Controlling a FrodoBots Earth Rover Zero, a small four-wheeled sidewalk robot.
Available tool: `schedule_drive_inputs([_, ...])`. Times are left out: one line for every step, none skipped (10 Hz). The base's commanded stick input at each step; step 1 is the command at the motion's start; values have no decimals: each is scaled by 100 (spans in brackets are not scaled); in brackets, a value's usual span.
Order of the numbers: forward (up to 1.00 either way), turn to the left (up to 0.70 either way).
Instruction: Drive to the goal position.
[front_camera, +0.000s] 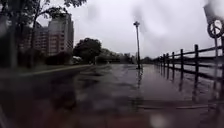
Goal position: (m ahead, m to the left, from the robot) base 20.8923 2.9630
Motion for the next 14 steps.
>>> schedule_drive_inputs([100, 0])
schedule_drive_inputs([100, 0])
schedule_drive_inputs([100, 0])
schedule_drive_inputs([100, 0])
schedule_drive_inputs([100, 0])
schedule_drive_inputs([100, 0])
schedule_drive_inputs([100, 0])
schedule_drive_inputs([100, 0])
schedule_drive_inputs([100, 0])
schedule_drive_inputs([100, 0])
schedule_drive_inputs([100, 0])
schedule_drive_inputs([100, 0])
schedule_drive_inputs([100, 0])
schedule_drive_inputs([100, 0])
